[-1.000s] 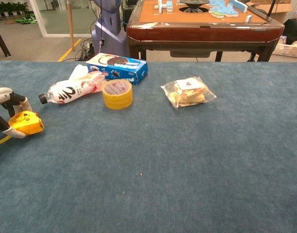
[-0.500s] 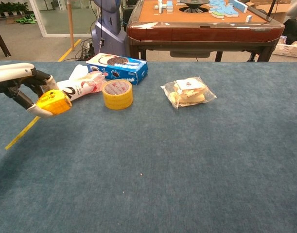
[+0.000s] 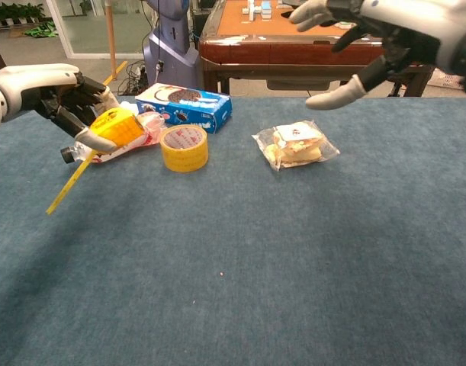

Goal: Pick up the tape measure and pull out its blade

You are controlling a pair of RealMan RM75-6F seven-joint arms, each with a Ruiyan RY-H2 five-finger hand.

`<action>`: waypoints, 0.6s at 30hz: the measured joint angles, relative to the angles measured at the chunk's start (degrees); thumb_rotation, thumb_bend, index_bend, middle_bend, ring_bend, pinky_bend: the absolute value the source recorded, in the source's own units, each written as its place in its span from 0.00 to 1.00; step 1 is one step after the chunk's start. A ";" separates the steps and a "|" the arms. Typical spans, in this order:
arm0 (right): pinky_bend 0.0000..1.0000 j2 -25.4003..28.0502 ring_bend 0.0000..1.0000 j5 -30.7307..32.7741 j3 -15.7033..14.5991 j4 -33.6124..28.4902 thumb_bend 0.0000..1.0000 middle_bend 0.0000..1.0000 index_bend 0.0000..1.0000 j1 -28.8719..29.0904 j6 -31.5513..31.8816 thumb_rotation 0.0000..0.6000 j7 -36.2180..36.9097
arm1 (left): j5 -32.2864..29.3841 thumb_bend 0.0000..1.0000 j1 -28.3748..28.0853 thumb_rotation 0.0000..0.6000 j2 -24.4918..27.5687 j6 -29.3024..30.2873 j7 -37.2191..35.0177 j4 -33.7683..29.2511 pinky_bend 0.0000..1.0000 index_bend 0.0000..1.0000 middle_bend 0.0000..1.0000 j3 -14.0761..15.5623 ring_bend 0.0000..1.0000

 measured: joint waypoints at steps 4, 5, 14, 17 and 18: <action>0.17 -4.90 0.07 2.86 1.39 2.44 0.21 0.13 0.14 3.66 -0.83 1.00 -2.21 | -2.44 0.16 -1.17 1.00 0.50 1.47 0.76 -2.13 0.22 0.50 0.53 -0.68 0.38; 0.17 -5.90 0.07 3.50 1.72 3.04 0.21 0.13 0.14 4.39 -0.90 1.00 -2.70 | -2.87 0.16 -1.34 1.00 0.60 1.79 0.83 -2.52 0.22 0.50 0.53 -0.79 0.38; 0.17 -12.28 0.07 10.46 5.08 7.78 0.21 0.14 0.14 10.86 -2.07 1.00 -5.88 | -5.44 0.16 -2.57 1.00 1.40 3.41 0.78 -5.56 0.23 0.50 0.53 -0.92 0.38; 0.17 -13.45 0.07 12.19 5.86 8.80 0.23 0.15 0.14 12.63 -2.59 1.00 -6.47 | -5.86 0.16 -2.94 1.00 1.54 3.43 0.71 -5.90 0.23 0.50 0.53 -0.74 0.38; 0.17 -13.74 0.07 12.59 6.07 9.05 0.23 0.15 0.14 13.13 -2.74 1.00 -6.58 | -6.03 0.16 -3.11 1.00 1.57 3.45 0.73 -6.04 0.23 0.50 0.53 -0.68 0.38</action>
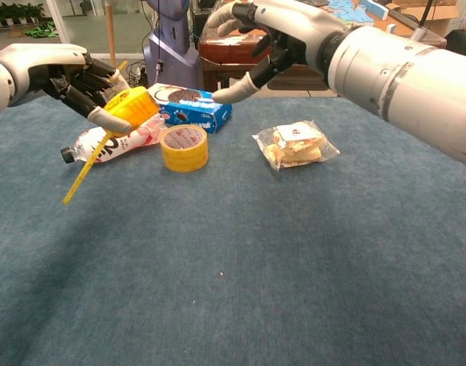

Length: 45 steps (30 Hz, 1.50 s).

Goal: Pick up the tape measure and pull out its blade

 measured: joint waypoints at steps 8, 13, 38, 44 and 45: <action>0.17 -1.61 0.07 3.14 0.95 1.58 0.23 0.16 0.14 3.56 -0.96 1.00 -1.00 | -0.78 0.16 -1.46 1.00 -0.18 0.61 0.31 -0.52 0.23 0.50 0.53 0.26 0.38; 0.17 -2.51 0.07 4.76 1.19 2.70 0.23 0.17 0.14 5.30 -1.28 1.00 -1.25 | -1.39 0.16 -2.45 1.00 -0.22 0.73 0.80 -0.87 0.23 0.50 0.53 0.44 0.39; 0.17 -4.35 0.09 7.54 0.95 6.07 0.27 0.20 0.17 9.89 -0.50 1.00 -1.33 | -3.78 0.16 -5.50 1.00 1.18 1.50 1.83 -2.88 0.23 0.50 0.53 0.98 0.39; 0.17 -4.54 0.11 7.98 0.82 6.57 0.29 0.22 0.19 10.39 0.19 1.00 -1.69 | -3.67 0.16 -5.44 1.00 1.54 1.45 1.25 -2.91 0.23 0.50 0.53 1.44 0.39; 0.17 -4.61 0.12 8.00 0.81 6.64 0.29 0.23 0.20 10.45 0.33 1.00 -1.74 | -3.63 0.16 -5.43 1.00 1.56 1.45 1.16 -2.89 0.23 0.50 0.53 1.47 0.39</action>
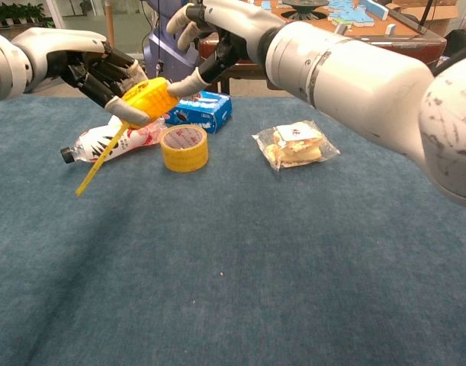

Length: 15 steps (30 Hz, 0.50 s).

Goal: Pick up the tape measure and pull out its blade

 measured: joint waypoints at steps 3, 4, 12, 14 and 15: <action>0.17 -0.30 0.15 0.13 -0.12 0.37 0.31 0.25 0.23 0.20 0.61 1.00 -0.40 | 0.29 0.16 0.06 1.00 0.06 0.14 -0.32 -0.01 0.23 0.50 0.53 0.13 0.39; 0.17 -0.43 0.15 0.24 -0.12 0.52 0.32 0.26 0.25 0.25 0.86 1.00 -0.48 | 0.40 0.17 0.07 1.00 0.13 0.14 -0.42 -0.02 0.23 0.50 0.53 0.21 0.39; 0.17 -1.12 0.20 0.58 0.10 1.21 0.35 0.32 0.41 0.59 2.39 1.00 -0.97 | 0.93 0.17 0.10 1.00 0.17 -0.03 -1.17 0.52 0.23 0.50 0.53 0.50 0.39; 0.17 -1.23 0.20 0.50 0.13 1.46 0.37 0.33 0.44 0.64 2.54 1.00 -0.87 | 0.95 0.16 0.09 1.00 0.11 -0.12 -1.46 0.68 0.23 0.50 0.53 0.52 0.39; 0.17 -1.28 0.21 0.49 0.12 1.52 0.39 0.34 0.45 0.64 2.54 1.00 -0.75 | 0.98 0.17 0.08 1.00 0.08 -0.16 -1.54 0.78 0.23 0.50 0.53 0.54 0.39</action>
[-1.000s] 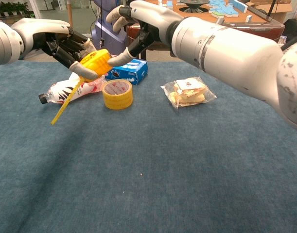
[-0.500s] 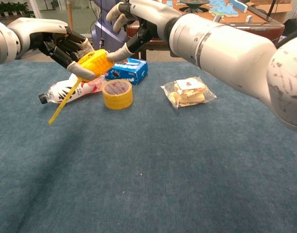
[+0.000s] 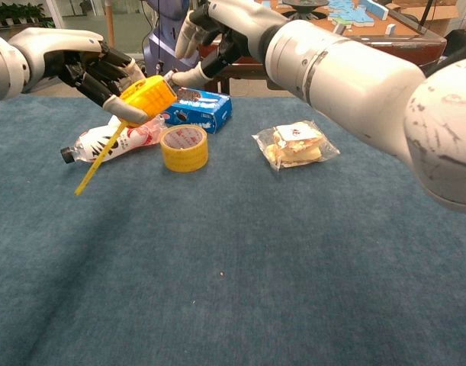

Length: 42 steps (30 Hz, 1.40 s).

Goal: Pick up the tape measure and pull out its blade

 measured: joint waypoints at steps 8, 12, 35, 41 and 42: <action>0.17 -0.29 0.22 -0.46 -0.13 0.61 0.46 0.35 0.51 -0.04 0.30 1.00 0.72 | 0.09 0.16 0.00 1.00 0.08 -0.14 -0.52 0.53 0.23 0.50 0.53 0.20 0.38; 0.17 -0.33 0.22 -0.66 0.00 0.69 0.49 0.37 0.54 -0.14 0.60 1.00 1.10 | 0.07 0.17 0.04 1.00 0.19 -0.19 -0.68 0.70 0.23 0.50 0.53 0.30 0.38; 0.15 1.10 0.26 -1.74 -0.41 0.20 0.68 0.41 0.62 -1.63 1.11 1.00 2.73 | 0.20 0.17 0.15 1.00 0.36 -1.62 -1.56 3.00 0.23 0.50 0.54 1.22 0.38; 0.15 3.79 0.27 -3.85 -1.25 -1.86 0.68 0.42 0.62 -3.73 2.03 1.00 4.17 | 1.18 0.17 1.01 1.00 1.35 -3.18 -2.70 3.61 0.23 0.50 0.54 2.15 0.38; 0.15 4.25 0.27 -4.13 -1.33 -2.25 0.68 0.42 0.62 -4.06 2.16 1.00 4.43 | 1.37 0.17 1.16 1.00 1.51 -3.50 -2.85 3.72 0.23 0.50 0.54 2.39 0.38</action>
